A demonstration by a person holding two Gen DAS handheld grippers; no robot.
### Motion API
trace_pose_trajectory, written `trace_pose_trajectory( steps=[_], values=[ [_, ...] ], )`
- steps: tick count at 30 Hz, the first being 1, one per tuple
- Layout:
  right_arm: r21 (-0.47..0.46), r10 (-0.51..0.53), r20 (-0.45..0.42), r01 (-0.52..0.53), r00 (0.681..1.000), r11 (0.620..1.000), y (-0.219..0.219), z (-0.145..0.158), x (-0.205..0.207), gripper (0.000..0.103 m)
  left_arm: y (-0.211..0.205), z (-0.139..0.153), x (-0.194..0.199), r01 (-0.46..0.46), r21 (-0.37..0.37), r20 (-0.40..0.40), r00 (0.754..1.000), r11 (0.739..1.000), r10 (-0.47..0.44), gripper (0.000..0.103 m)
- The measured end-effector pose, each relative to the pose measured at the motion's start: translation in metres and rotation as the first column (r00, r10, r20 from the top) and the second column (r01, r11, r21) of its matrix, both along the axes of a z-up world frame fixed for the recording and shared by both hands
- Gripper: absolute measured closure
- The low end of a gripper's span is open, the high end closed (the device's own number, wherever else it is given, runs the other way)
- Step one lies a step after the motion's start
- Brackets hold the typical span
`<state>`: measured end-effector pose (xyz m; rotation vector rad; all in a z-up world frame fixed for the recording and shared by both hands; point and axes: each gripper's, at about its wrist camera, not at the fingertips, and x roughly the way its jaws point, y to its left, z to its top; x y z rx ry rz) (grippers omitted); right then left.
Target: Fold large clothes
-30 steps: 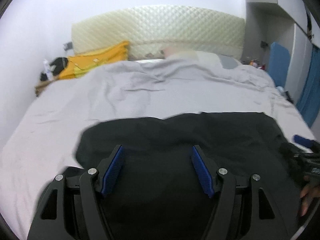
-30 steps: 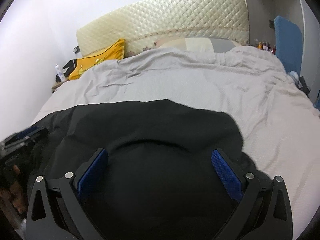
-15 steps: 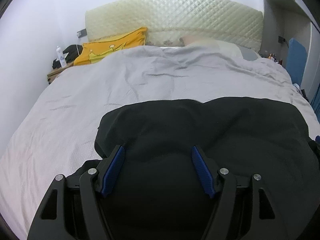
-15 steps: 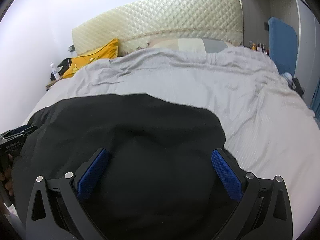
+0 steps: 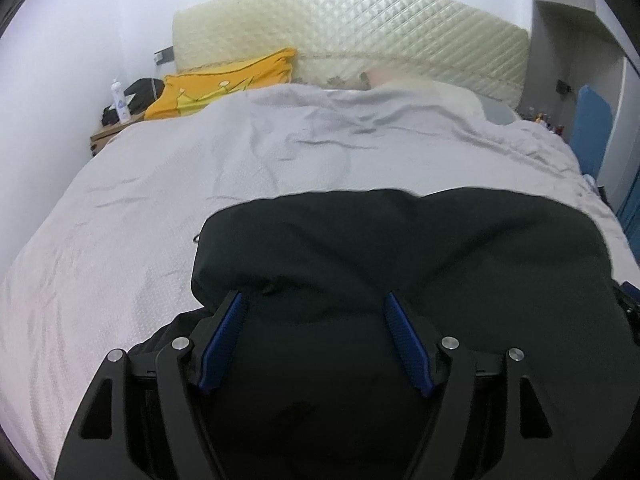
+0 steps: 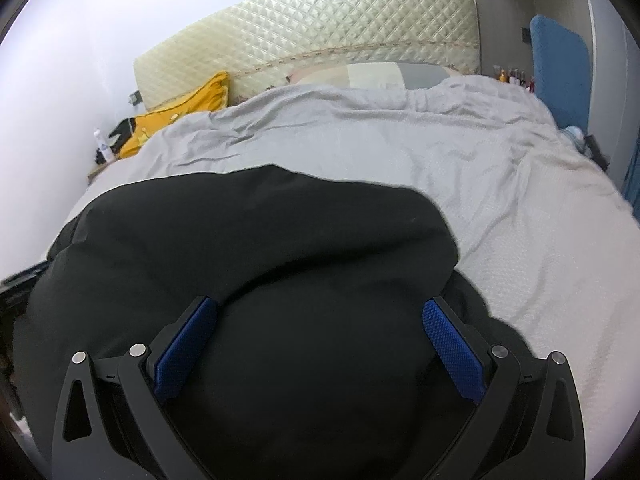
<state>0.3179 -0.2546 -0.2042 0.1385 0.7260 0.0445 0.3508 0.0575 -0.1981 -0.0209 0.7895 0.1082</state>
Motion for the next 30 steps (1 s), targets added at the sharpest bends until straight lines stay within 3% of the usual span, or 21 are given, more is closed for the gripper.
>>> trace_pose_trajectory(
  steps=[3, 13, 16, 22, 26, 30],
  values=[
    [-0.016, -0.001, 0.007, 0.001, 1.000, 1.000, 0.004, 0.013, -0.008, 0.000, -0.008, 0.018, -0.008, 0.022, -0.029, -0.001, 1.000, 0.999, -0.022, 0.031],
    [0.023, -0.010, 0.216, 0.006, 0.976, 1.000, 0.014, 0.127, -0.089, 0.000, -0.049, 0.121, -0.090, 0.115, -0.039, 0.136, 0.985, 0.993, -0.109, 0.031],
    [0.017, -0.018, 0.289, 0.014, 0.957, 1.000, 0.020, 0.169, -0.126, 0.000, -0.057, 0.156, -0.124, 0.141, -0.060, 0.205, 0.971, 0.988, -0.126, 0.031],
    [0.009, -0.013, 0.429, 0.010, 0.903, 1.000, 0.030, 0.231, -0.197, 0.000, -0.078, 0.210, -0.191, 0.181, -0.029, 0.297, 0.940, 0.983, -0.165, 0.031],
    [0.015, -0.017, 0.494, 0.011, 0.869, 1.000, 0.036, 0.256, -0.241, 0.000, -0.093, 0.235, -0.234, 0.202, -0.002, 0.324, 0.927, 0.979, -0.191, 0.031],
    [0.025, -0.010, 0.530, -0.004, 0.848, 1.000, 0.042, 0.270, -0.277, 0.000, -0.099, 0.249, -0.271, 0.212, -0.038, 0.362, 0.914, 0.977, -0.184, 0.031]
  ],
)
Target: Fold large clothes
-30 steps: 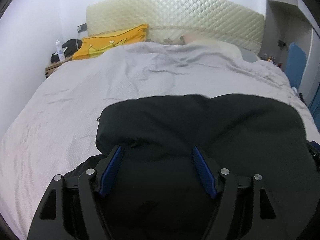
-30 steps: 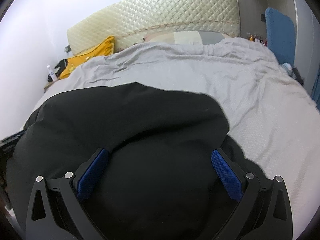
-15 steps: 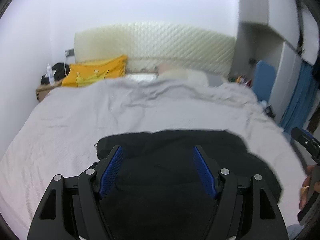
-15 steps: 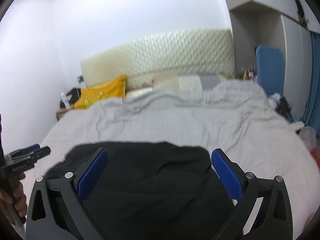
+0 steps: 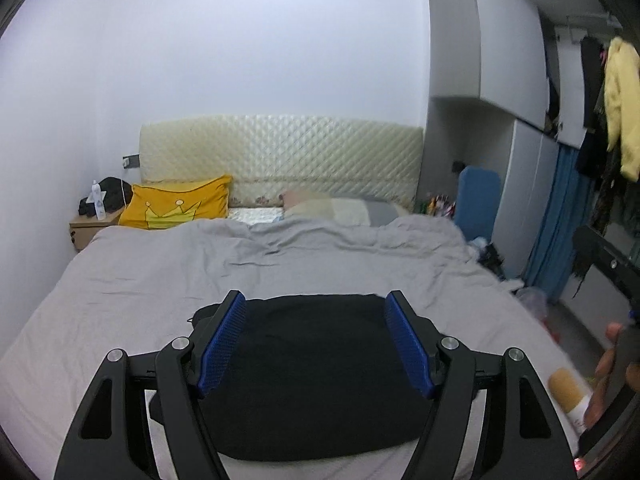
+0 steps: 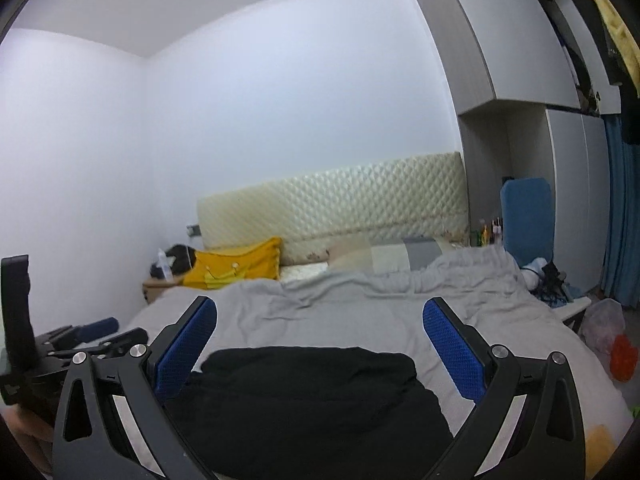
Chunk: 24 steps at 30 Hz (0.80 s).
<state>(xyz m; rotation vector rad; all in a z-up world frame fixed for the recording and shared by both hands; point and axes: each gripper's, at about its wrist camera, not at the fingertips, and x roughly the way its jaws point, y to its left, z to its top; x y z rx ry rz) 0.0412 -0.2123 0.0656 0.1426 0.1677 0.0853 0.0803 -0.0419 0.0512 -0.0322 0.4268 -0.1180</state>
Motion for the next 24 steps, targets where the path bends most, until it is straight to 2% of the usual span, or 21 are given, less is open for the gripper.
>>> trace_pose_trajectory(
  steps=[6, 10, 14, 24],
  values=[
    [-0.004, 0.005, 0.025, -0.005, 1.000, 1.000, 0.013, -0.003, -0.044, 0.000, -0.010, 0.001, -0.043, -0.001, 0.002, 0.011, 1.000, 1.000, 0.001, 0.031],
    [-0.017, -0.010, -0.016, 0.010, 1.000, 1.000, 0.022, -0.015, -0.065, 0.000, -0.010, -0.003, -0.069, -0.022, 0.001, 0.025, 0.999, 1.000, 0.022, 0.031],
    [-0.029, -0.003, -0.031, 0.002, 1.000, 1.000, 0.030, -0.029, -0.088, 0.000, -0.007, -0.016, -0.089, -0.035, 0.016, -0.001, 0.999, 0.999, 0.035, 0.031],
    [-0.026, -0.004, -0.103, 0.001, 0.995, 1.000, 0.041, -0.068, -0.100, 0.000, 0.011, -0.051, -0.101, -0.084, 0.022, -0.082, 0.993, 0.996, 0.085, 0.031]
  ],
)
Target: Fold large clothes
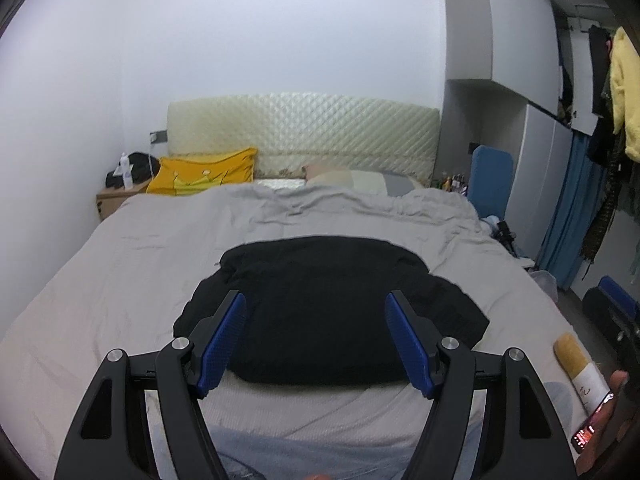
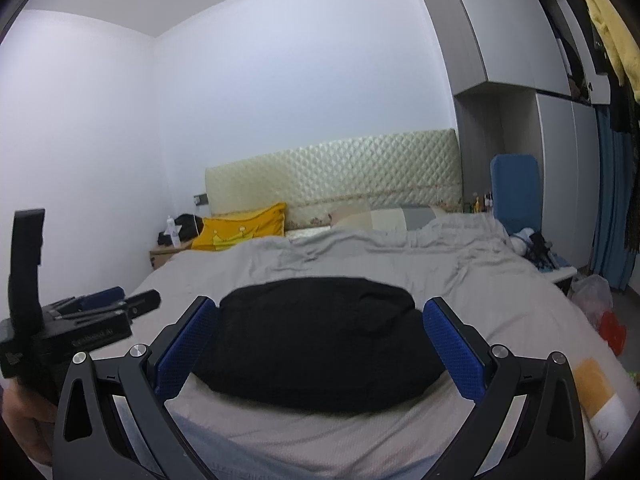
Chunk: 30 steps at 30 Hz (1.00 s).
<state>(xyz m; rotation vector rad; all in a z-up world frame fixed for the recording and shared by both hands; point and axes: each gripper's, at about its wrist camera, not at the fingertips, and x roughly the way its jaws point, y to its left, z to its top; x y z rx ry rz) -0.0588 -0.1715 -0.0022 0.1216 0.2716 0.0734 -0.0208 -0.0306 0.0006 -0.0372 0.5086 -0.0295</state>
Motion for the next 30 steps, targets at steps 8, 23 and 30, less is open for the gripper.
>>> trace_pose_trajectory(
  steps=[8, 23, 30],
  values=[
    [-0.002, 0.004, -0.099, -0.004, 0.995, 1.000, 0.007, -0.038, 0.012, 0.000, 0.011, -0.033, 0.012, -0.022, 0.011, -0.084, 0.996, 1.000, 0.023, 0.031],
    [-0.005, -0.007, -0.143, 0.006, 0.990, 1.000, 0.008, -0.054, 0.027, 0.000, 0.007, -0.048, 0.027, -0.012, 0.015, -0.124, 0.992, 1.000, 0.014, 0.031],
    [0.002, -0.009, -0.173, 0.010, 0.985, 1.000, 0.006, -0.064, 0.040, 0.000, 0.007, -0.048, 0.027, -0.026, 0.020, -0.125, 0.992, 0.999, 0.028, 0.031]
  ],
)
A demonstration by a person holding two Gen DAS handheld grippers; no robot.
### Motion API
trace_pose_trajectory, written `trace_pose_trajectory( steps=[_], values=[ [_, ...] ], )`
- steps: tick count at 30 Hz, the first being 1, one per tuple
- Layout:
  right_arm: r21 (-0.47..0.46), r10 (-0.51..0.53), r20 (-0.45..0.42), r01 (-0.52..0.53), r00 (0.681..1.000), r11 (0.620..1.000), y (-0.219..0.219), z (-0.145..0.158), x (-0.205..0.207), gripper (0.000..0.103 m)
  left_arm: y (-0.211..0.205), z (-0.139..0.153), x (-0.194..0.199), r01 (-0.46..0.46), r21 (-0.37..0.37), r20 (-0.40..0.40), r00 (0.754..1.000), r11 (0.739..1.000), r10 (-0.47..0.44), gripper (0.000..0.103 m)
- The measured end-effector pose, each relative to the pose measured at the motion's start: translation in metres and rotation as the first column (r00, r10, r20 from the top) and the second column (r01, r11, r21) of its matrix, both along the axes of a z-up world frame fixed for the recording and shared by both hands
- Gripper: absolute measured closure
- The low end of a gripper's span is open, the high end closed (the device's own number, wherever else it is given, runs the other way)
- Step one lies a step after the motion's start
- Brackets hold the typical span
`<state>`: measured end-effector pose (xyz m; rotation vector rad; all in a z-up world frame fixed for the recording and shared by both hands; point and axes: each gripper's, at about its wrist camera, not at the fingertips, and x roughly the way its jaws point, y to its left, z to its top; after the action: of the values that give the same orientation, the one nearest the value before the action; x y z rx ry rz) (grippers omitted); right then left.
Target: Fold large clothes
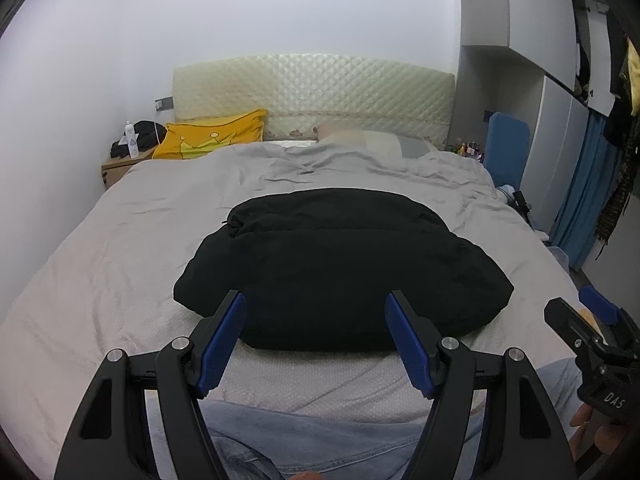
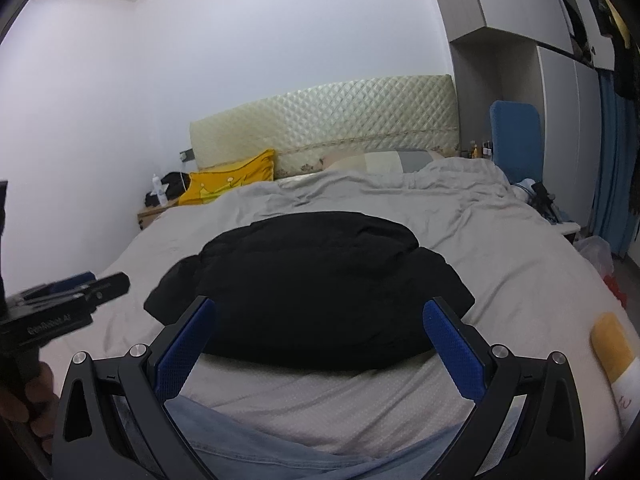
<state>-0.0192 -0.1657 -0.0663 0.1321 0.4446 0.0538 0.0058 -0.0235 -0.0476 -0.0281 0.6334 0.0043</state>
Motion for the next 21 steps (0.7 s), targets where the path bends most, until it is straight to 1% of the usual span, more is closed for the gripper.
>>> trace_pose_trajectory(
  steps=[10, 11, 14, 15, 17, 21],
  values=[
    [0.003, -0.011, 0.007, 0.011, 1.000, 1.000, -0.0019, 0.0032, -0.0027, 0.000, 0.0028, -0.0032, 0.0042, 0.006, -0.005, -0.020, 1.000, 1.000, -0.006, 0.031],
    [0.003, -0.012, 0.007, 0.012, 1.000, 1.000, -0.0021, 0.0036, -0.0029, 0.000, 0.0032, -0.0039, 0.0044, 0.000, 0.000, -0.023, 1.000, 1.000, 0.000, 0.031],
    [0.002, -0.011, 0.007, 0.011, 1.000, 1.000, -0.0019, 0.0037, -0.0041, 0.000, 0.0020, -0.0026, 0.0023, -0.043, 0.065, -0.005, 0.999, 0.997, 0.043, 0.031],
    [-0.001, -0.011, 0.010, 0.011, 1.000, 1.000, -0.0020, 0.0041, -0.0046, 0.000, 0.0016, -0.0021, 0.0011, -0.036, 0.061, -0.002, 0.999, 0.998, 0.036, 0.031],
    [-0.006, -0.016, 0.011, 0.016, 1.000, 1.000, -0.0024, 0.0045, -0.0055, 0.000, 0.0020, -0.0010, 0.0002, -0.012, 0.026, -0.006, 1.000, 1.000, 0.012, 0.031],
    [-0.003, -0.019, 0.012, 0.020, 1.000, 1.000, -0.0032, 0.0043, -0.0073, 0.000, 0.0014, -0.0008, 0.0000, -0.004, 0.026, -0.007, 1.000, 1.000, 0.004, 0.031]
  ],
)
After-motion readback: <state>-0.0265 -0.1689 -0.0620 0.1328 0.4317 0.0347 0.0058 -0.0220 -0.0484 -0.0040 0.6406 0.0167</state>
